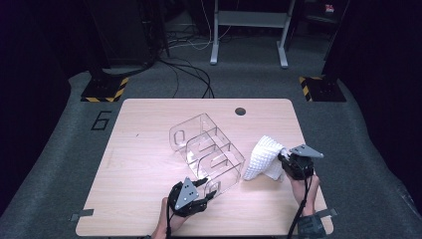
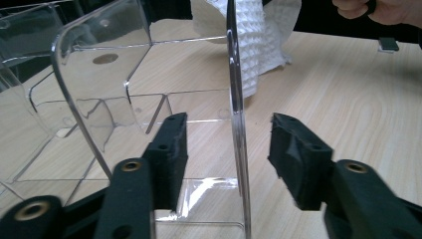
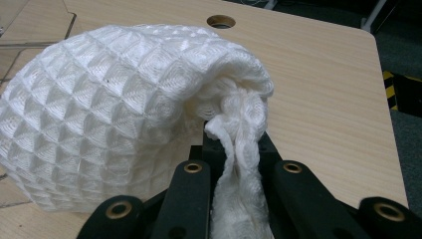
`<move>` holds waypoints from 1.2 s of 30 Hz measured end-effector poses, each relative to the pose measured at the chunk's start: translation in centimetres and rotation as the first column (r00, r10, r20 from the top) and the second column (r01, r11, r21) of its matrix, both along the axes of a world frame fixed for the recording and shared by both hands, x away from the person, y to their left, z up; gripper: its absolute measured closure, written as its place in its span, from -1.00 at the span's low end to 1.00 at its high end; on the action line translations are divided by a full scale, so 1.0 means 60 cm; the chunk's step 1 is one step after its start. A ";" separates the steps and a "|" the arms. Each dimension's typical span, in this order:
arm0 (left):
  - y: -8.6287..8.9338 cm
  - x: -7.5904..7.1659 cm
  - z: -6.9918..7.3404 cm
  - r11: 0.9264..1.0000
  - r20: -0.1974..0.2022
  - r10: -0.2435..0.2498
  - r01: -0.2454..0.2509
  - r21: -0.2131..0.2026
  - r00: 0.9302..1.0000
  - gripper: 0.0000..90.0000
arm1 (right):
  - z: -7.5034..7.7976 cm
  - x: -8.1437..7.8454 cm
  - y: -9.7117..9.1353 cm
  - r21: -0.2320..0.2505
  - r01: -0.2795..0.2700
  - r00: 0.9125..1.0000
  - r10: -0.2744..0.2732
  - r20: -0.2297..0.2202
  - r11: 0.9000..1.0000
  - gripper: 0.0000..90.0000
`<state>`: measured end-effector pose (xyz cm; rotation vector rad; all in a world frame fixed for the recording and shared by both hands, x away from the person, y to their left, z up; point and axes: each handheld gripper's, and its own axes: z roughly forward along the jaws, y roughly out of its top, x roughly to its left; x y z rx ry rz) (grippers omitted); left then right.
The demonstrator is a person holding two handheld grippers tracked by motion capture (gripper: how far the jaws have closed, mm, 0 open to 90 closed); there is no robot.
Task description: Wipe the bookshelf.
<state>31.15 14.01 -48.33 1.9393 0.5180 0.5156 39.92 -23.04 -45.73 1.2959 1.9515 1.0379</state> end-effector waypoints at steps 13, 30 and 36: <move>0.004 0.011 -0.008 0.996 0.022 -0.090 0.089 0.032 0.996 0.81 | -0.001 0.001 0.004 -0.001 -0.011 1.000 0.011 -0.001 1.000 0.84; 0.030 0.028 -0.006 0.987 -0.013 -0.161 0.161 0.017 0.987 0.83 | 0.000 0.002 0.010 0.001 -0.015 1.000 0.015 -0.005 1.000 0.84; 0.039 0.031 -0.005 0.988 -0.006 -0.150 0.151 0.032 0.989 0.82 | 0.001 0.002 0.010 0.000 -0.011 1.000 0.011 -0.004 1.000 0.84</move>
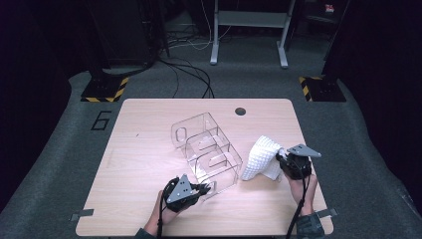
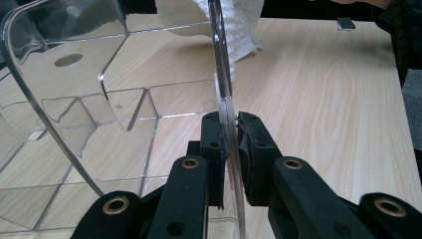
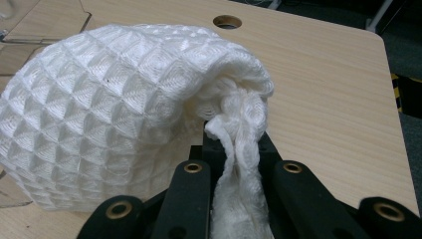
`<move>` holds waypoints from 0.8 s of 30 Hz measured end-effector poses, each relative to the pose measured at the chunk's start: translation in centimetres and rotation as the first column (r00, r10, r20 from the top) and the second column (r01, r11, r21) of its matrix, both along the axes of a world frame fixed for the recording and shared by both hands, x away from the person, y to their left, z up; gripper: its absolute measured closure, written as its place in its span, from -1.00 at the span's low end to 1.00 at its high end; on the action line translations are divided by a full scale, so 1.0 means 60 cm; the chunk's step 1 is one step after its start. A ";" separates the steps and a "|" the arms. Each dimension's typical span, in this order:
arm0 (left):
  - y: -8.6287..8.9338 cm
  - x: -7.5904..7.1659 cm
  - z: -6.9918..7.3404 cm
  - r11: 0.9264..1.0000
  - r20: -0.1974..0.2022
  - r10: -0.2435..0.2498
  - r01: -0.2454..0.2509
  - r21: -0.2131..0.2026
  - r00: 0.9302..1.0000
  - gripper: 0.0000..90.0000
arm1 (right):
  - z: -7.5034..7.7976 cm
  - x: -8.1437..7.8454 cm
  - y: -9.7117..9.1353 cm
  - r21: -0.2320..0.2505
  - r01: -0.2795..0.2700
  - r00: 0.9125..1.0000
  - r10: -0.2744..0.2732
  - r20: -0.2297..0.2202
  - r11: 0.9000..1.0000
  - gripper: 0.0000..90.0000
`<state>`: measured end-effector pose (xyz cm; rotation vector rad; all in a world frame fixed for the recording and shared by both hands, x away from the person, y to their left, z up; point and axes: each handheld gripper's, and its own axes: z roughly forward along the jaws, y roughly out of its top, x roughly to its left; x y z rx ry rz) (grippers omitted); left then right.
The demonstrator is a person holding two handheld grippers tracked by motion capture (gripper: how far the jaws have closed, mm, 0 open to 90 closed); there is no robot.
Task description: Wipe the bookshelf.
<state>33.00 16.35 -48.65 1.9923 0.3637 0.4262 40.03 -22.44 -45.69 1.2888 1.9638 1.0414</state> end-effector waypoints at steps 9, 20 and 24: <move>0.015 0.000 0.000 0.999 -0.013 0.047 -0.047 -0.009 0.999 0.80 | 0.000 0.000 0.001 0.001 -0.001 1.000 0.001 0.001 1.000 0.84; 0.040 -0.002 0.000 0.996 -0.005 0.094 -0.094 0.007 0.996 0.72 | 0.000 0.000 0.003 0.004 -0.007 1.000 0.007 0.003 1.000 0.85; 0.051 -0.003 0.000 0.993 -0.011 0.116 -0.116 0.007 0.993 0.70 | -0.001 0.001 0.005 0.006 -0.013 1.000 0.013 0.003 1.000 0.85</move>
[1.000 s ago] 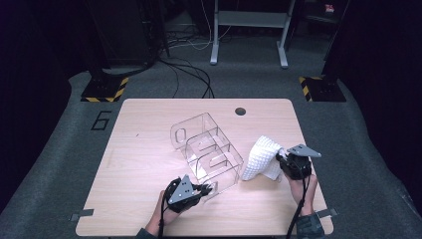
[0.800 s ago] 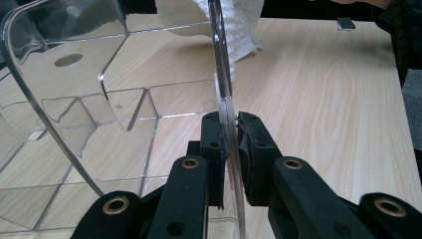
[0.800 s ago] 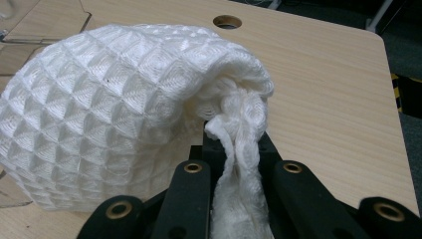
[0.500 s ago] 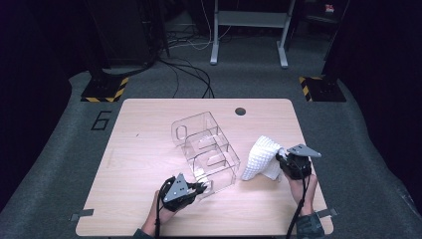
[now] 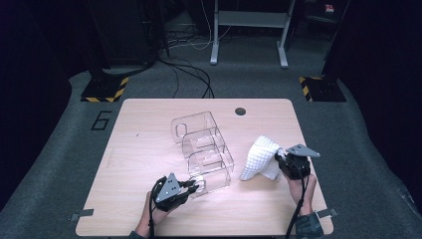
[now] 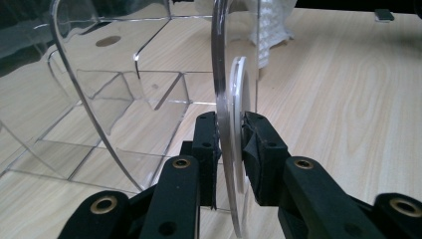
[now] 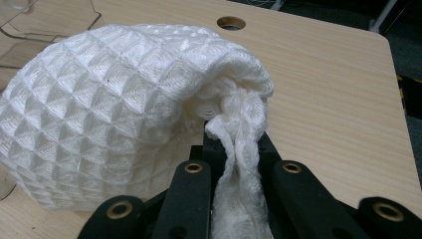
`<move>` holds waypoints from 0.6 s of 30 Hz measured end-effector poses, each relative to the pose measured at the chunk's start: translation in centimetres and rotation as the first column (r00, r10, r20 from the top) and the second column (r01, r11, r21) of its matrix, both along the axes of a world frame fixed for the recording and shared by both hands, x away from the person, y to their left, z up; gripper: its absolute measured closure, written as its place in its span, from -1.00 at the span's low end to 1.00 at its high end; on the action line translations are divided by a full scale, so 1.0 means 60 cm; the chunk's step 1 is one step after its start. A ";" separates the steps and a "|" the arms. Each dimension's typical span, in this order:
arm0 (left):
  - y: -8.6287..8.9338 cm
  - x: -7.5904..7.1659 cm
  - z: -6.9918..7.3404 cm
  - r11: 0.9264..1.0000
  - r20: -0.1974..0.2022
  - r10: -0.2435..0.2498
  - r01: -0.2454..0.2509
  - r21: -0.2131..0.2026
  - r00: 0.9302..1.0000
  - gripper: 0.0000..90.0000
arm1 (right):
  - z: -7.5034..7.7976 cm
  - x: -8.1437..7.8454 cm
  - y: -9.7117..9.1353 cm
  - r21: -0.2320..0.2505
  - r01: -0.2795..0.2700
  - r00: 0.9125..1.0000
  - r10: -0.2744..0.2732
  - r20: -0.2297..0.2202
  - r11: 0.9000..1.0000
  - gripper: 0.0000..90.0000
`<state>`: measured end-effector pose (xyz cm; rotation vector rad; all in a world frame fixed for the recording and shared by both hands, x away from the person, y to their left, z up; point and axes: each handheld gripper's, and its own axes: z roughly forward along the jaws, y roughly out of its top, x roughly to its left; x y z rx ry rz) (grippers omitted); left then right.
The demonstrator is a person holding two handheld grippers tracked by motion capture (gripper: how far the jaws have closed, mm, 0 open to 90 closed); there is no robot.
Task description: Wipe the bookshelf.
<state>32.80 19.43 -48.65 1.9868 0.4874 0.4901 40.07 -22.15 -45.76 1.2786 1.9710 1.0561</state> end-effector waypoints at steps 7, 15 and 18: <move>0.022 0.001 0.001 1.000 -0.006 0.030 -0.030 0.004 1.000 0.68 | 0.000 0.001 0.003 -0.006 -0.001 1.000 0.001 -0.002 1.000 0.85; 0.059 -0.002 0.014 0.995 -0.022 0.071 -0.073 -0.073 0.997 0.05 | 0.000 0.000 0.005 -0.003 0.004 1.000 -0.004 -0.002 1.000 0.84; 0.085 -0.002 0.022 0.990 -0.016 0.108 -0.109 -0.085 0.994 -0.06 | 0.000 0.001 0.005 -0.006 -0.002 1.000 0.002 0.000 1.000 0.84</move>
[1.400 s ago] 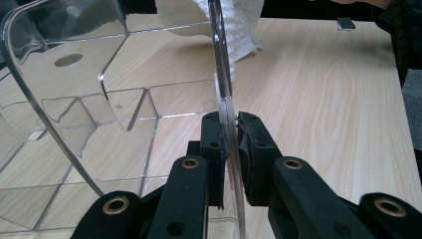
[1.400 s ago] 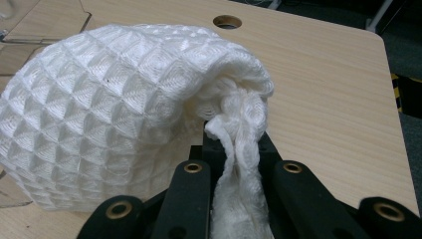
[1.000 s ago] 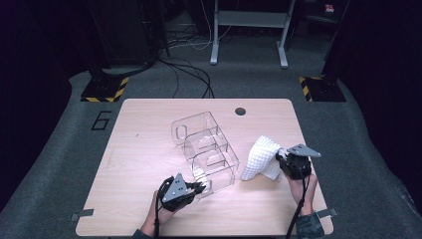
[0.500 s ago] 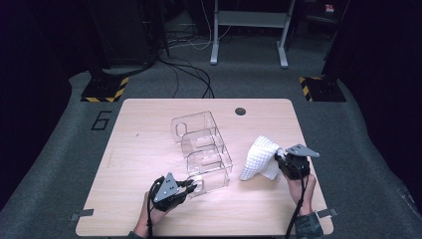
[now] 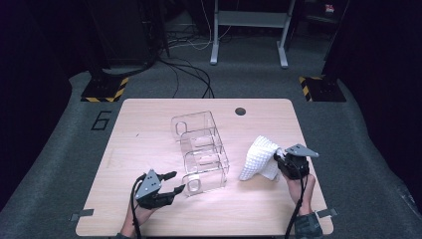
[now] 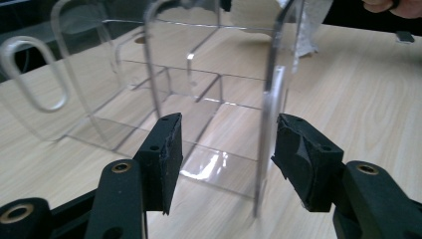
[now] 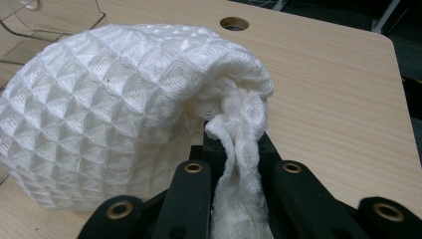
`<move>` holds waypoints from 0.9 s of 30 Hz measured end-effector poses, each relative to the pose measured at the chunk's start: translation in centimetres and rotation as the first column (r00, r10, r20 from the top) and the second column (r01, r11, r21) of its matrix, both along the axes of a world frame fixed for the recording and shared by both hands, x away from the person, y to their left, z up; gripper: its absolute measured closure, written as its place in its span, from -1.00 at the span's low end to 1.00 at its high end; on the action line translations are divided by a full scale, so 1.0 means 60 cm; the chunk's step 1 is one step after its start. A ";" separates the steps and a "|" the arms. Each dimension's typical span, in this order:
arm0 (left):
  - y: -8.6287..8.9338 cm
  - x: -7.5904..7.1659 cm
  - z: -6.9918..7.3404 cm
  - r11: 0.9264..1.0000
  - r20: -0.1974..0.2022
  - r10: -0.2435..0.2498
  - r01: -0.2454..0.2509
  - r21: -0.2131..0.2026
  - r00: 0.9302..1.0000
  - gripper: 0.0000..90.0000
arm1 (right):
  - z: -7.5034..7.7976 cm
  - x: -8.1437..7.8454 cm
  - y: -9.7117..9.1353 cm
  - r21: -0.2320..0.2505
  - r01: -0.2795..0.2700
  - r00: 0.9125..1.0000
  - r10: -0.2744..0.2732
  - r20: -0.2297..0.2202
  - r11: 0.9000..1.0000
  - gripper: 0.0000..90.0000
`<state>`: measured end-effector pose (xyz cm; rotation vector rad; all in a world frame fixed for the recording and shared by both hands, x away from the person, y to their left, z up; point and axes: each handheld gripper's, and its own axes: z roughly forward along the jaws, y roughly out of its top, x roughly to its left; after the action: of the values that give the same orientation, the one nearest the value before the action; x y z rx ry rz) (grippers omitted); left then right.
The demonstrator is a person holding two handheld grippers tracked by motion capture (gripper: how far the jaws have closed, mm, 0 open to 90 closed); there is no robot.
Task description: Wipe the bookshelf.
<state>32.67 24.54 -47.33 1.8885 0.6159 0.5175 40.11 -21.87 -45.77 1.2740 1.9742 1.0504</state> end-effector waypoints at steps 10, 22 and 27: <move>0.031 0.049 0.013 0.999 -0.008 0.045 -0.045 -0.005 0.999 -0.09 | 0.001 0.001 0.005 0.002 -0.004 1.000 0.004 0.001 1.000 0.84; -0.028 0.124 0.000 0.998 -0.023 -0.061 0.061 0.025 0.998 0.29 | 0.002 0.002 0.010 -0.007 -0.010 1.000 0.010 -0.007 1.000 0.84; -0.037 0.141 -0.003 0.992 -0.030 -0.124 0.124 0.025 0.992 0.60 | 0.003 0.003 0.010 -0.012 -0.015 1.000 0.015 -0.004 1.000 0.84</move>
<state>41.12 22.30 -47.50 1.9484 0.5086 0.4205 40.27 -21.25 -45.61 1.2577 1.9932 1.0424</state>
